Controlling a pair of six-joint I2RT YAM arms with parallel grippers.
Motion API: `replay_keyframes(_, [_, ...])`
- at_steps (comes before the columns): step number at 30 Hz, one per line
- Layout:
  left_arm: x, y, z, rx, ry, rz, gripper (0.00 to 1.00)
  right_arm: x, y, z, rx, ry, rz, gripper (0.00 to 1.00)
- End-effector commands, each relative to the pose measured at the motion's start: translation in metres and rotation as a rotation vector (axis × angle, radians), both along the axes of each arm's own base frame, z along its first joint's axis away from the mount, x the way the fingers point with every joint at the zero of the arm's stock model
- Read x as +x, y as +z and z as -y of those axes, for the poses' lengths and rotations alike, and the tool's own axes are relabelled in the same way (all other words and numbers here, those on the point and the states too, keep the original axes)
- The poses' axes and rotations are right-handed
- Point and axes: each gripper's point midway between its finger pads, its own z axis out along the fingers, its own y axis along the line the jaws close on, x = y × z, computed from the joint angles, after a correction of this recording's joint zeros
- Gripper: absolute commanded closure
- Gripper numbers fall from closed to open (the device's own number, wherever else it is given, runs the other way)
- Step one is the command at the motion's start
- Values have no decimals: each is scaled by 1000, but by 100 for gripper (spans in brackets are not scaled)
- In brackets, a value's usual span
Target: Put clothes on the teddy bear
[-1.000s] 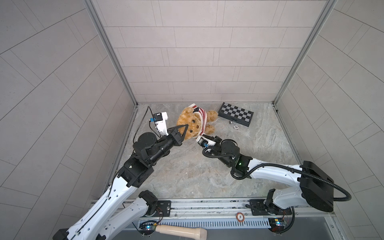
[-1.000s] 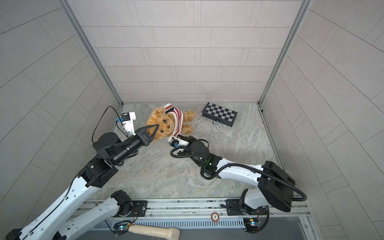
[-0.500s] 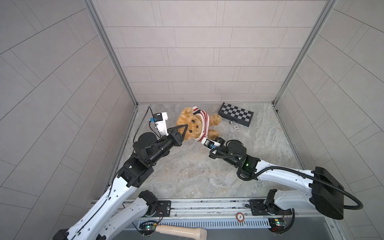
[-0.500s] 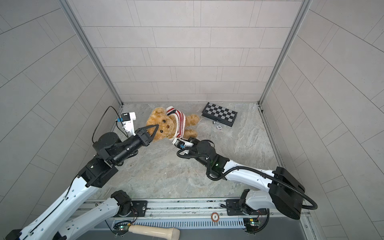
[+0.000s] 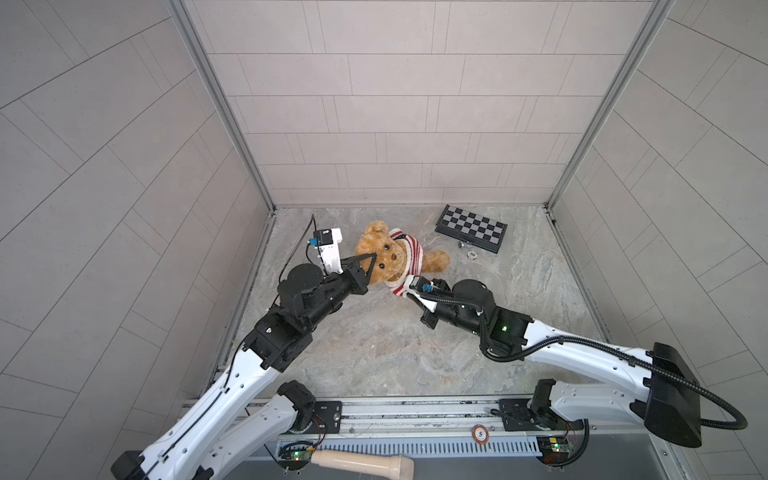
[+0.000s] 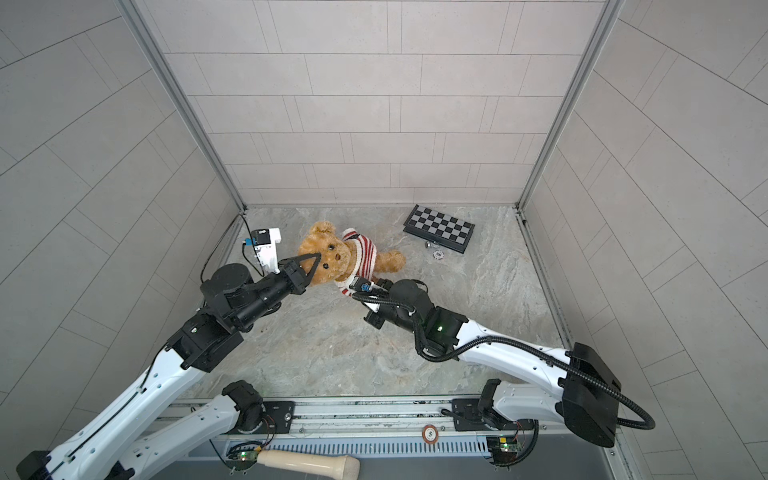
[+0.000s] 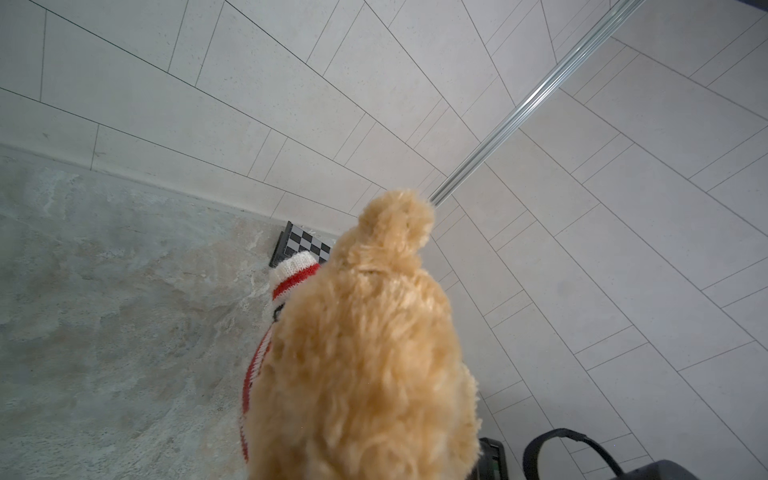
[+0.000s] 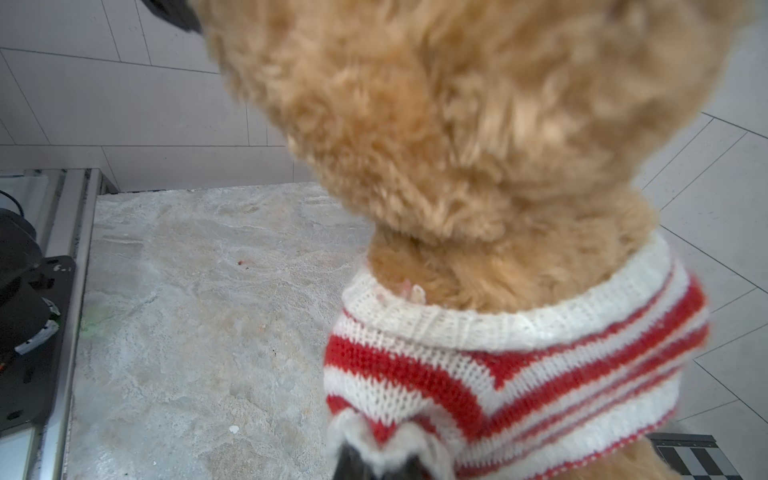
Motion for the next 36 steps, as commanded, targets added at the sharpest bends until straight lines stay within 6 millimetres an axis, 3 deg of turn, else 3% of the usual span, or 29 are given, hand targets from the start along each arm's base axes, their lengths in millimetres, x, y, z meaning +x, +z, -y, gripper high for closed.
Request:
replay_keyframes(1, [8, -10, 0, 77, 15, 24, 100, -13, 31, -9, 46, 63, -62, 100])
replay_keyframes(10, [18, -21, 15, 92, -27, 18, 100, -11, 25, -32, 129, 91, -264, 100])
replay_keyframes(13, [19, -24, 16, 92, -28, 15, 100, -4, 22, -30, 138, 60, -288, 100])
replay_keyframes(26, [27, -40, 13, 188, -3, 14, 100, 2, 50, -20, 390, 114, -401, 100])
replay_keyframes(36, [24, -33, 23, 149, -56, 18, 100, 24, 2, -10, 155, -41, -323, 100])
